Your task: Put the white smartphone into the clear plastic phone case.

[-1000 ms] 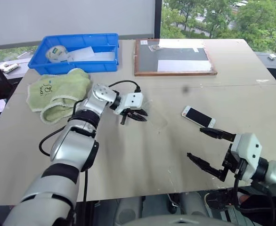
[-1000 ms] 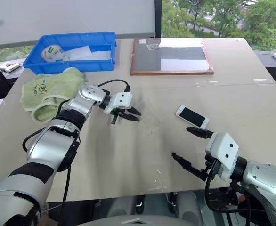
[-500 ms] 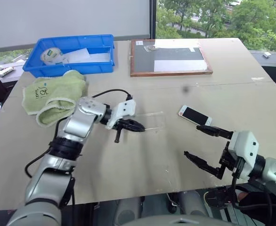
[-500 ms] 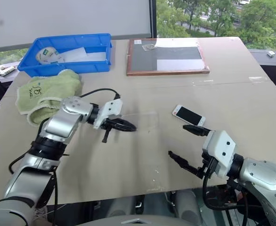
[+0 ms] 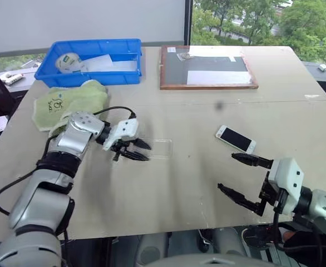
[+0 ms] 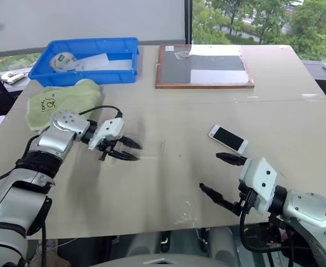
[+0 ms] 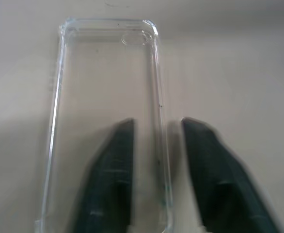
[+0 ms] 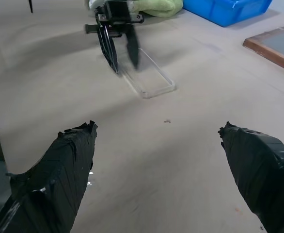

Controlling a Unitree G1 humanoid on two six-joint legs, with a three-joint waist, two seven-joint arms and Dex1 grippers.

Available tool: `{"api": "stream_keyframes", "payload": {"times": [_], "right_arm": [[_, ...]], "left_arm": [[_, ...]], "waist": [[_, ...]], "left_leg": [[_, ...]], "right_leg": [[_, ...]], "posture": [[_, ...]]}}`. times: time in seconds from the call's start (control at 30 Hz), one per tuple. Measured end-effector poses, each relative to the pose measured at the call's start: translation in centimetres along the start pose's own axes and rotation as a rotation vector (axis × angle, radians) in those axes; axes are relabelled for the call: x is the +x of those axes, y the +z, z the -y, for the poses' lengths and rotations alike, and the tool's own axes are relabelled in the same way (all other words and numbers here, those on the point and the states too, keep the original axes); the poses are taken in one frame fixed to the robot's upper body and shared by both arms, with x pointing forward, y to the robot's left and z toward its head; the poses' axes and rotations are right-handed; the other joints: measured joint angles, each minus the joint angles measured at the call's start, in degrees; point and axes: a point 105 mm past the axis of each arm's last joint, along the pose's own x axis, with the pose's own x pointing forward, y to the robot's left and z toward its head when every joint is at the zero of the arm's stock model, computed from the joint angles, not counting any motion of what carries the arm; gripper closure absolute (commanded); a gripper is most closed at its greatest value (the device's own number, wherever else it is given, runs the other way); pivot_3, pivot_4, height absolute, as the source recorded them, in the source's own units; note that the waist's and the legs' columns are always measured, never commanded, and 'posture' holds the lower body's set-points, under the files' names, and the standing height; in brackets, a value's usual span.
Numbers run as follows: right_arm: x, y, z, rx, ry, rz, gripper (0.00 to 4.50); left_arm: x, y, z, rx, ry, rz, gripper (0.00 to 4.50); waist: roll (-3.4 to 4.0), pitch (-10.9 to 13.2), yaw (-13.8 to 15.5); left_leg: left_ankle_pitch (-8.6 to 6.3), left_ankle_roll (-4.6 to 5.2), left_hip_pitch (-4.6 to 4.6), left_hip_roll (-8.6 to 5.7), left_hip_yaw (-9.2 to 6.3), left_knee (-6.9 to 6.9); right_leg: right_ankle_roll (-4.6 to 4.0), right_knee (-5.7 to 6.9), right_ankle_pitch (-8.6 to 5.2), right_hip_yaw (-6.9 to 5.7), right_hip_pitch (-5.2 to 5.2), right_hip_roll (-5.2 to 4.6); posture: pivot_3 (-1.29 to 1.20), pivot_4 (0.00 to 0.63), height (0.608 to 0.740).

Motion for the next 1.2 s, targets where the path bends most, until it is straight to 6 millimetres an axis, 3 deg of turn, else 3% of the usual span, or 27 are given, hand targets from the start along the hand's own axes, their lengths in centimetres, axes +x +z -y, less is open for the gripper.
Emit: {"api": "stream_keyframes", "payload": {"times": [0.2, 0.43, 0.6, 0.73, 0.93, 1.03, 1.17, 1.2], "right_arm": [[-0.2, -0.2, -0.1, -0.003, -0.013, -0.011, 0.00], [0.1, 0.4, 0.3, -0.033, 0.006, 0.009, 0.00], [0.2, 0.2, 0.6, -0.033, 0.018, 0.007, 0.00], [0.2, 0.1, 0.6, -0.029, 0.028, 0.004, 0.00], [0.1, -0.1, 0.5, -0.018, 0.021, -0.005, 0.00], [0.1, 0.1, 0.3, -0.023, 0.017, -0.001, 0.00], [0.0, 0.0, 0.1, -0.020, 0.013, -0.005, 0.00], [0.0, 0.0, 0.1, -0.018, 0.011, -0.008, 0.00]], "left_arm": [[-1.3, 3.9, 0.1, -0.389, 0.186, 0.067, 1.72], [0.8, 4.5, 0.7, -0.798, 0.353, 0.019, 1.72], [1.3, 4.5, 1.3, -0.756, 0.413, -0.034, 1.72], [3.7, 3.1, 2.1, -0.777, 0.409, -0.088, 1.72], [6.5, 4.2, 1.8, -0.724, 0.451, -0.094, 1.72], [6.9, 4.1, 1.6, -0.698, 0.479, -0.136, 2.50], [6.9, 3.7, 0.9, -0.615, 0.517, -0.215, 4.28], [6.8, 3.6, 0.8, -0.598, 0.521, -0.225, 4.39]], "waist": [[0.00, 0.00, -1.02], [-0.02, 0.00, -1.35], [-0.01, 0.00, -1.48], [-0.02, 0.00, -1.23], [-0.04, -0.02, -0.94], [0.01, -0.07, -0.90], [0.11, -0.20, -0.76], [0.16, -0.24, -0.72]], "left_leg": [[0.00, 0.00, 0.14, 0.03, -0.14, -0.02], [0.00, 0.00, 0.19, -0.03, -0.19, -0.01], [0.00, -0.01, 0.33, -0.02, -0.09, -0.15], [0.00, -0.01, 0.33, -0.06, -0.11, -0.13], [-0.01, -0.01, 0.81, -0.11, -0.09, -0.15], [-0.01, -0.01, 0.98, -0.11, -0.14, -0.18], [-0.02, -0.02, 0.99, -0.12, -0.14, -0.18], [-0.02, -0.02, 0.98, -0.12, -0.13, -0.18]], "right_leg": [[0.02, 0.10, -0.02, 0.14, 0.01, 0.01], [0.04, 0.13, -0.01, 0.16, 0.03, 0.03], [0.14, 0.16, 0.03, 0.35, 0.03, 0.07], [0.05, 0.16, -0.02, 0.37, 0.06, 0.05], [0.06, 0.07, -0.05, 0.43, 0.55, 0.01], [0.06, 0.10, -0.06, 0.42, 0.68, -0.02], [0.06, 0.08, -0.06, 0.43, 0.69, -0.05], [0.06, 0.06, -0.06, 0.45, 0.69, -0.06]], "posture": [[0.00, 0.150, 0.740], [0.00, 0.150, 0.740], [0.00, 0.150, 0.740], [0.00, 0.150, 0.740], [0.00, 0.150, 0.740], [0.00, 0.150, 0.740], [0.00, 0.150, 0.740], [0.00, 0.150, 0.740]]}}
